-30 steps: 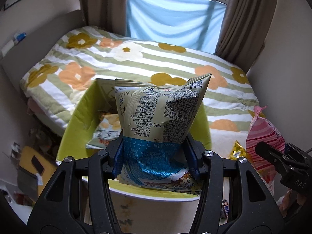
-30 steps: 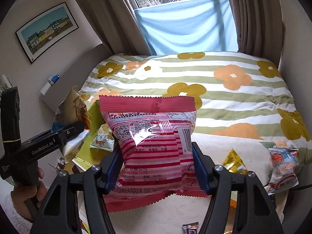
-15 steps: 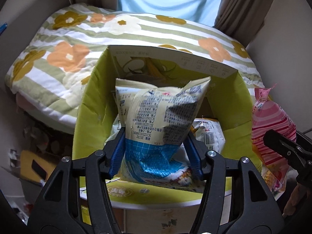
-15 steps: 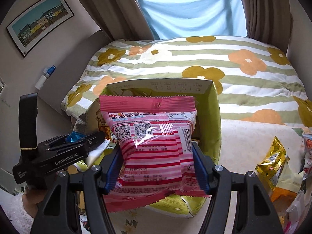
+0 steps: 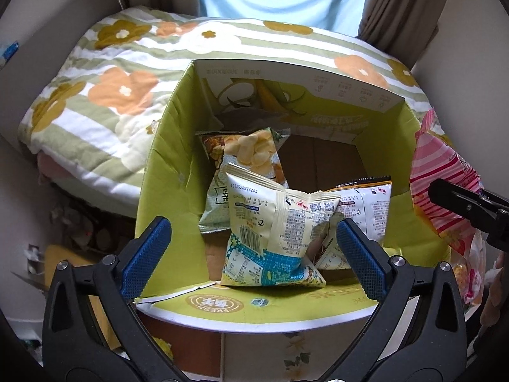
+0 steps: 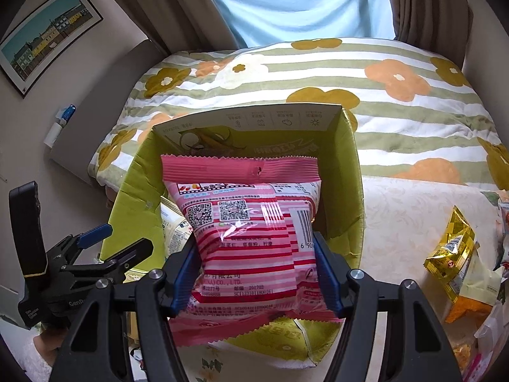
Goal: Organize snacks
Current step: 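Drop the blue bag into the box with the left tool while the right drops the pink bag, then return both tools to the table and grasp the gold bag with the left tool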
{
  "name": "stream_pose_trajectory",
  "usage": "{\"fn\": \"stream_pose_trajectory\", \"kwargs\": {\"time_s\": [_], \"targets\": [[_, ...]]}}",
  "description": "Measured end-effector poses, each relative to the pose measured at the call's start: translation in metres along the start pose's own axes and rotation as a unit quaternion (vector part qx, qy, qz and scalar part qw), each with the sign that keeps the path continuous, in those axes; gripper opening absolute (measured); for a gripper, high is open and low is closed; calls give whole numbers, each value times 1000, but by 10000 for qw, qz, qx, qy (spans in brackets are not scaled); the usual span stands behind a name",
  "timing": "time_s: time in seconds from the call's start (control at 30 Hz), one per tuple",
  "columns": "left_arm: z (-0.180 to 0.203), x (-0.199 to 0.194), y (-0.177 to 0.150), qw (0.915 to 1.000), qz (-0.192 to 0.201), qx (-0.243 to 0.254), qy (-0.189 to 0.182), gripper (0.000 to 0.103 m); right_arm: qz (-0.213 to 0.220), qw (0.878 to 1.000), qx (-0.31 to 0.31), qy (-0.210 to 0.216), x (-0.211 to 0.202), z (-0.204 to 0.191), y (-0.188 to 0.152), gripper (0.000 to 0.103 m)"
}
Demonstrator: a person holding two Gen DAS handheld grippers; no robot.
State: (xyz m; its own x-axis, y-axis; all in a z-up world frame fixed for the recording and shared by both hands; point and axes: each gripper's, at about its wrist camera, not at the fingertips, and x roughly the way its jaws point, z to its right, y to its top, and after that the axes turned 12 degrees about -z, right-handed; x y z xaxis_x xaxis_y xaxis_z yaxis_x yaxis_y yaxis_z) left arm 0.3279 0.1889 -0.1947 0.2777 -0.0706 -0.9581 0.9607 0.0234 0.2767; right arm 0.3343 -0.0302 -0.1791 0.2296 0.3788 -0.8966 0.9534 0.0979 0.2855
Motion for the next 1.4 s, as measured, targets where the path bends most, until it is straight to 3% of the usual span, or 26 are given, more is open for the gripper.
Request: {"fn": "stream_pose_trajectory", "kwargs": {"time_s": [0.23,0.3,0.33,0.37,0.53,0.83,1.0,1.4], "targets": [[3,-9,2,9999,130,-88,-20,103,-167,9998,-105,-32,7,-6,18,64],[5,-10,1,9998,144,-65,100,103,-99,9999,-109,-19,11,-7,22,73],[7,-9,0,9997,142,-41,176,103,-66,9999,-110,-28,13,-7,23,88],[7,-9,-1,9996,144,-31,249,103,21,9999,-131,-44,14,-7,23,96],[5,-6,-8,9990,117,-64,425,103,199,9996,-198,-76,14,-6,15,96],[7,-8,-11,9995,72,-86,284,103,82,9993,-351,-133,11,-9,10,96],[17,-15,-13,9996,150,114,232,103,11,9994,-328,-112,5,-10,6,96],[50,-34,-13,9973,426,604,-44,103,433,9973,-207,-556,-39,-7,-18,96]]}}
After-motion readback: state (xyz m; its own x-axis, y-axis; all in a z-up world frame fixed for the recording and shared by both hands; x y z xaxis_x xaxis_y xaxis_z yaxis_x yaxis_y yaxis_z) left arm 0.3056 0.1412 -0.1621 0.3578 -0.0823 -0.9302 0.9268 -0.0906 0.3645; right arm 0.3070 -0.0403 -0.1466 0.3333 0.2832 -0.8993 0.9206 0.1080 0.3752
